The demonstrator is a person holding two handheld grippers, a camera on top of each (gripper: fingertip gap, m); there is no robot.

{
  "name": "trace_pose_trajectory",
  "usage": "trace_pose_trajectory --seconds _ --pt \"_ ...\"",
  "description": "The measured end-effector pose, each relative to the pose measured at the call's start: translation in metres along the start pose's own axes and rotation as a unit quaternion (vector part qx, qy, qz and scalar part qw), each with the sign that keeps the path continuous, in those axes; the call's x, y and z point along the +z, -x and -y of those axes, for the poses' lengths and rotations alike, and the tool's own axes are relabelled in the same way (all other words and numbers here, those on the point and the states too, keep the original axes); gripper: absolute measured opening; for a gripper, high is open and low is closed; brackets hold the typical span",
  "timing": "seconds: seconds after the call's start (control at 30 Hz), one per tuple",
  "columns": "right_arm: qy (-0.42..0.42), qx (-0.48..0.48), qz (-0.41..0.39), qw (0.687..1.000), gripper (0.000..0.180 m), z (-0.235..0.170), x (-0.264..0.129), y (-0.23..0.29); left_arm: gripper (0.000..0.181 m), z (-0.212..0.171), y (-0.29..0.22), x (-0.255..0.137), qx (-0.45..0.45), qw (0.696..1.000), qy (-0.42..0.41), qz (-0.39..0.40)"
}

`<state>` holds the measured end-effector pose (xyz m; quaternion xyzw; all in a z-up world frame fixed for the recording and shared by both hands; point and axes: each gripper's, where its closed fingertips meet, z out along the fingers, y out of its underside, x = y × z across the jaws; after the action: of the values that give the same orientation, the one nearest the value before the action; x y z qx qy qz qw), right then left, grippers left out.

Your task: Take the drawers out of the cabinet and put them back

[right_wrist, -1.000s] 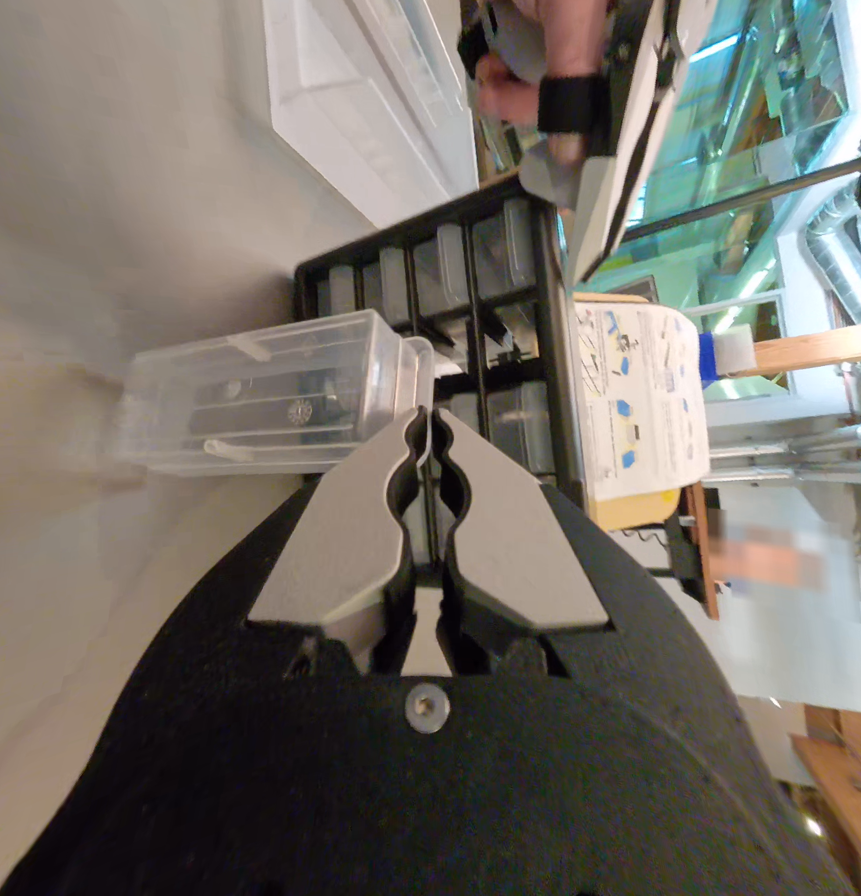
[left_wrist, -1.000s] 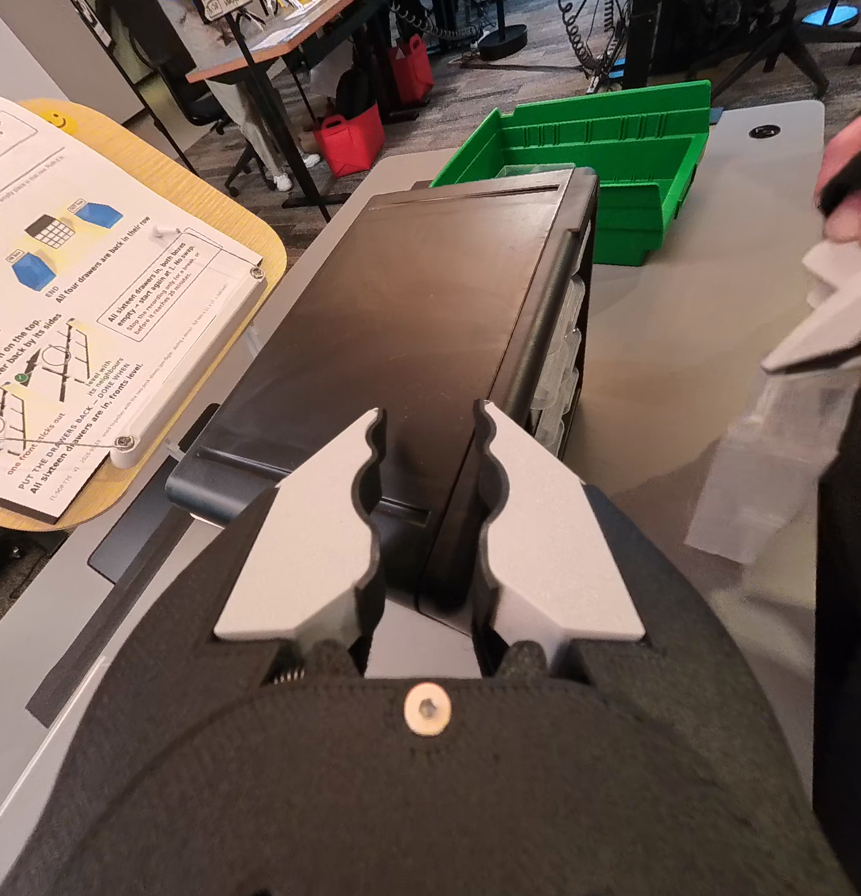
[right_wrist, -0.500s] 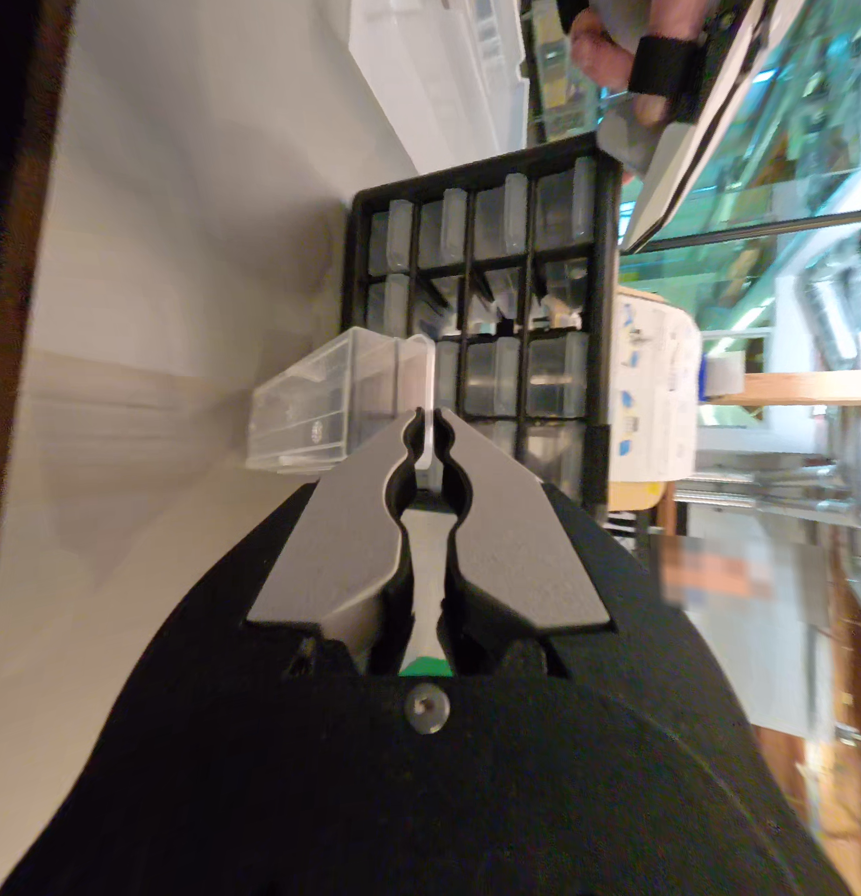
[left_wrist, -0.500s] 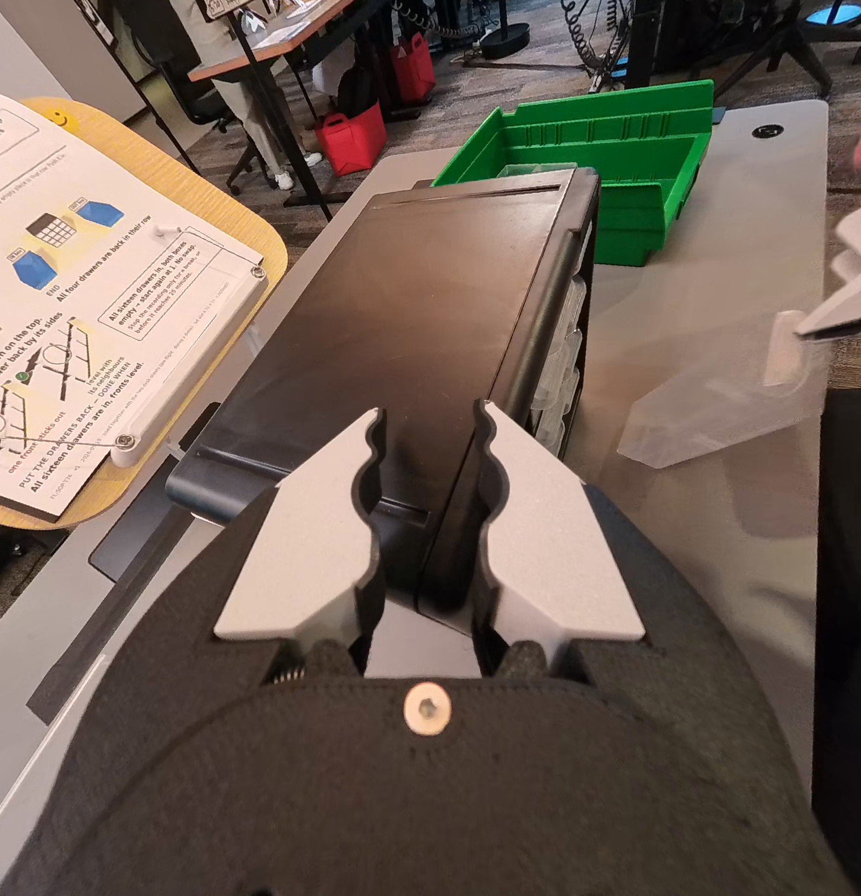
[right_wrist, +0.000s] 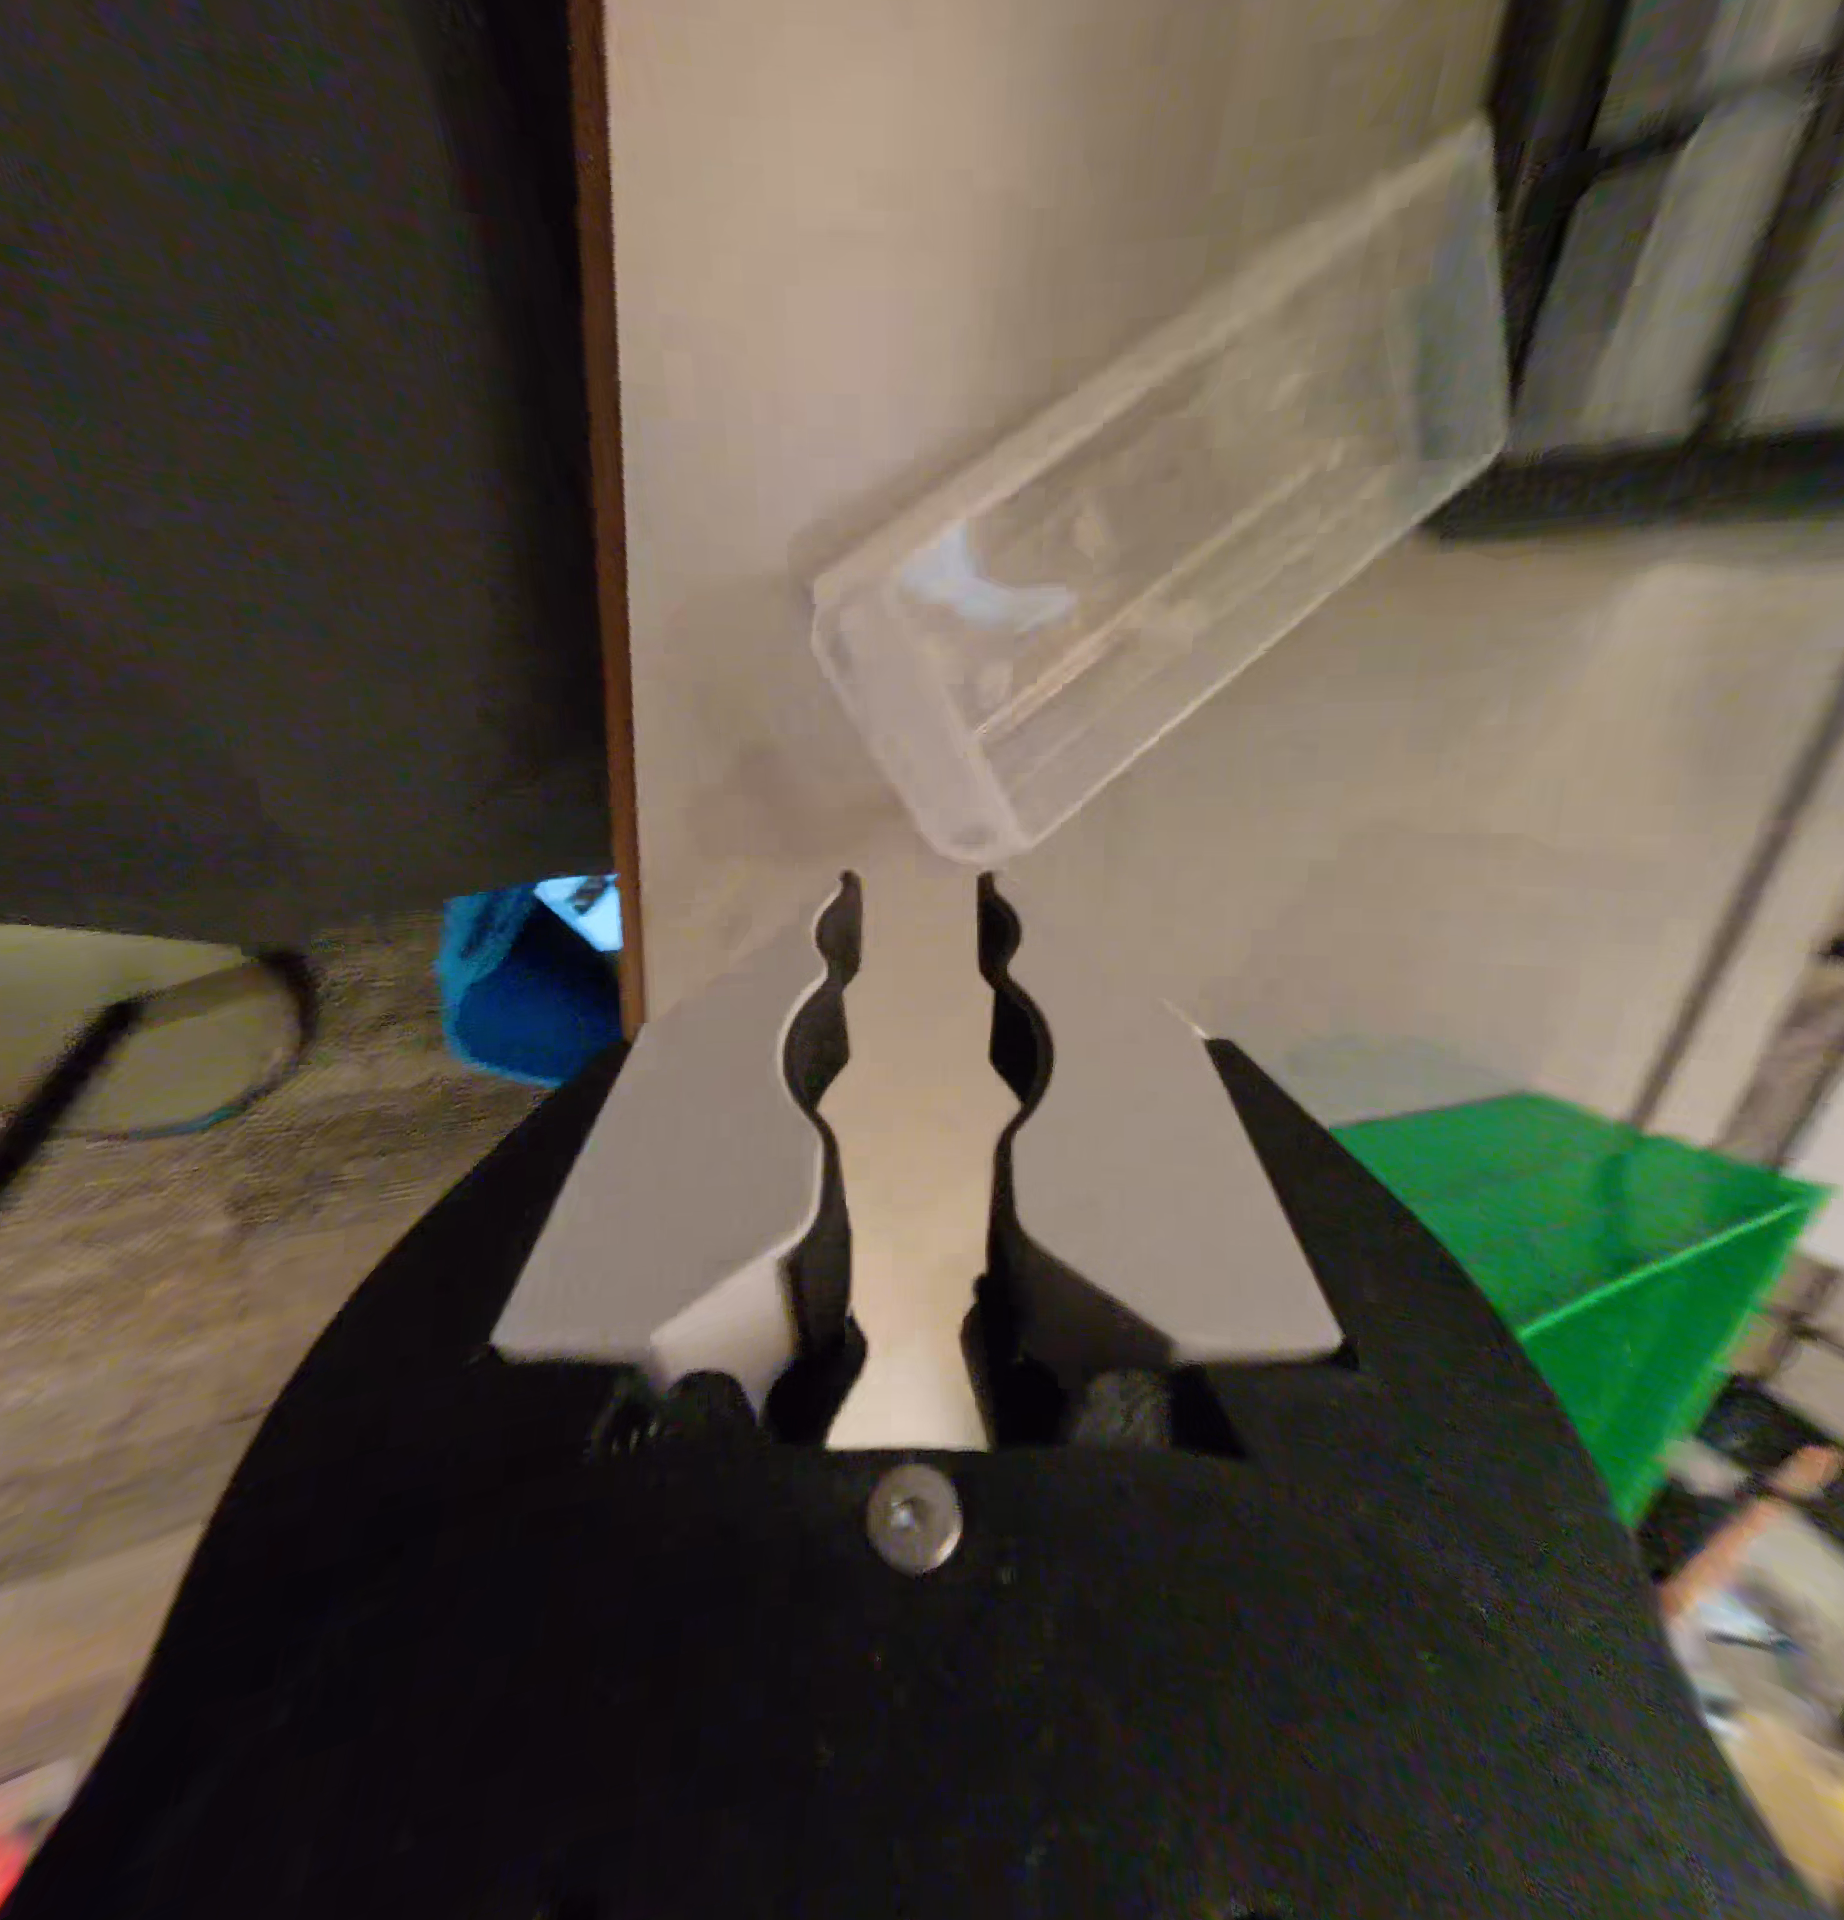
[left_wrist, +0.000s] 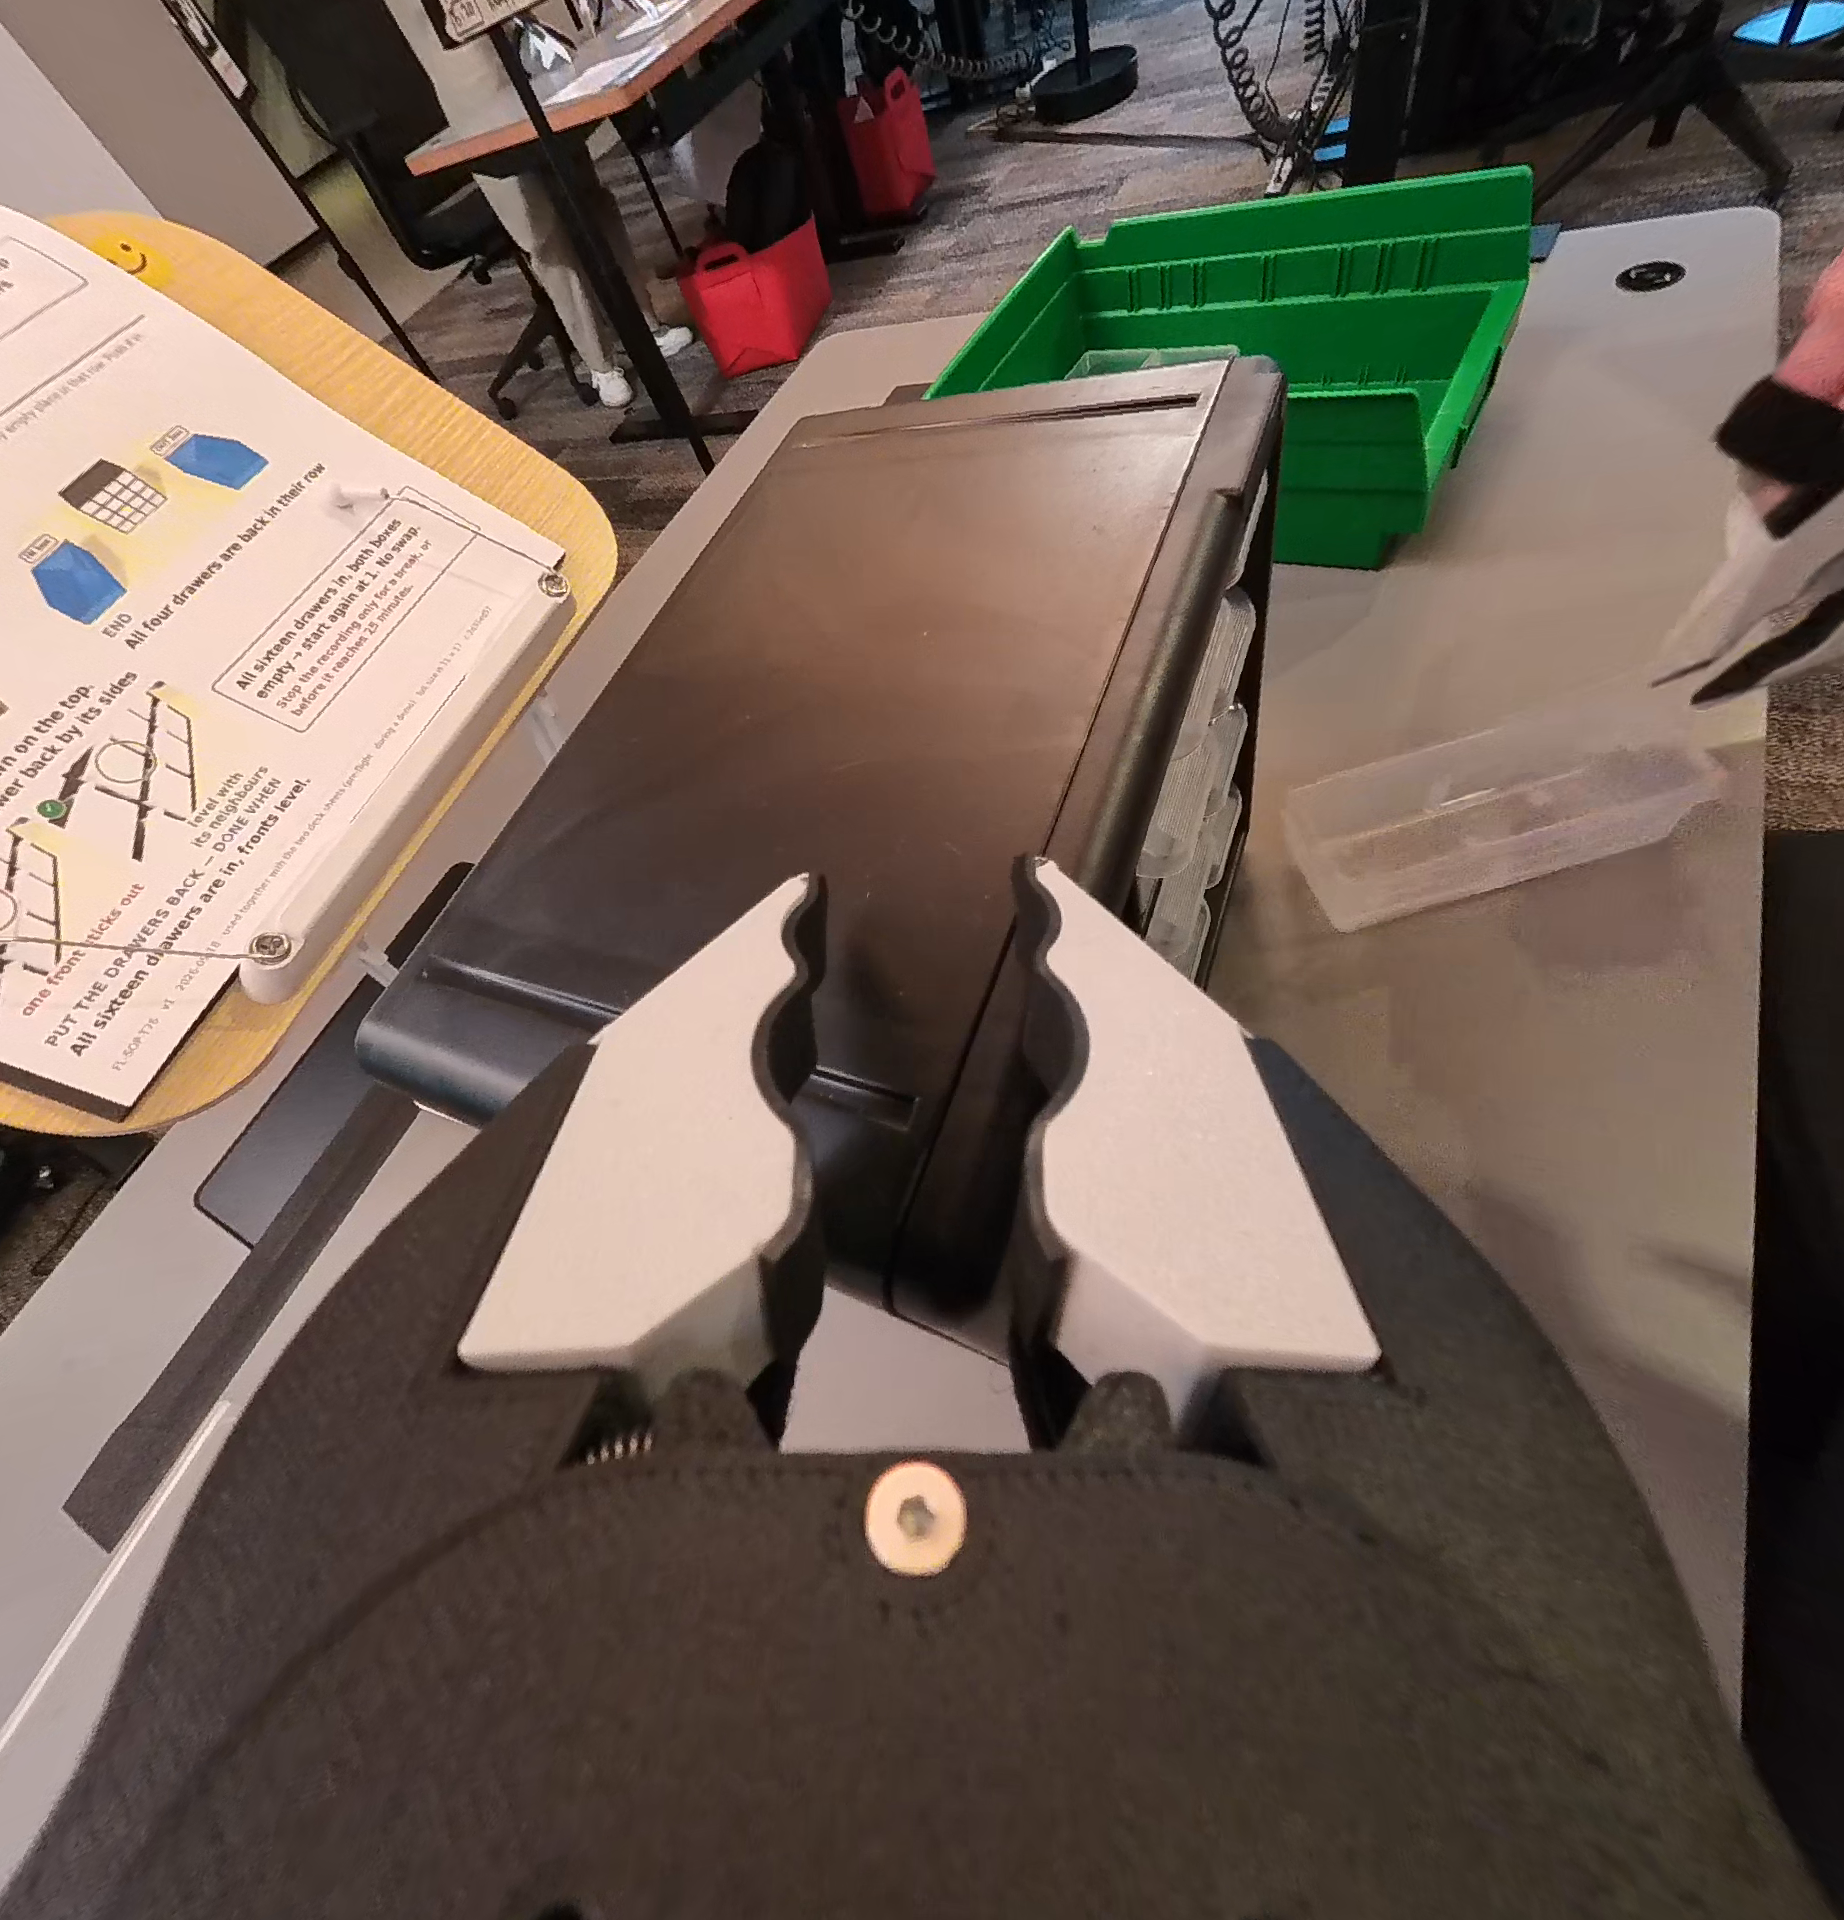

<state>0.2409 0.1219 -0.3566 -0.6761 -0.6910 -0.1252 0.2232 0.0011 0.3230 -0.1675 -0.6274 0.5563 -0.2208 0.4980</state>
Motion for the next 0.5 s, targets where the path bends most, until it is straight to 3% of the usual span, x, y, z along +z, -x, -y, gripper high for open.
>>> trace_pose_trajectory --seconds 0.03,0.17,0.3,0.4,0.5 --pt "0.003 0.030 0.021 0.999 0.021 -0.005 0.000 0.002 0.035 0.000 0.000 0.000 0.000 1.000 0.000 0.000" --pt "-0.098 0.216 0.050 0.970 0.078 0.039 -0.019 -0.027 0.035 0.000 0.000 0.000 0.000 1.000 0.000 0.001" --pt "-0.114 0.350 0.105 0.924 0.082 0.073 0.005 -0.047 0.035 0.000 0.000 0.001 0.000 1.000 0.000 0.001" --pt "-0.027 0.355 0.103 0.929 0.088 0.059 0.042 -0.051 0.035 0.000 0.000 0.000 0.001 1.000 0.000 0.002" --pt "0.009 0.344 0.127 0.930 0.077 0.056 0.063 -0.044 0.035 0.000 0.000 0.000 0.002 1.000 -0.001 0.001"
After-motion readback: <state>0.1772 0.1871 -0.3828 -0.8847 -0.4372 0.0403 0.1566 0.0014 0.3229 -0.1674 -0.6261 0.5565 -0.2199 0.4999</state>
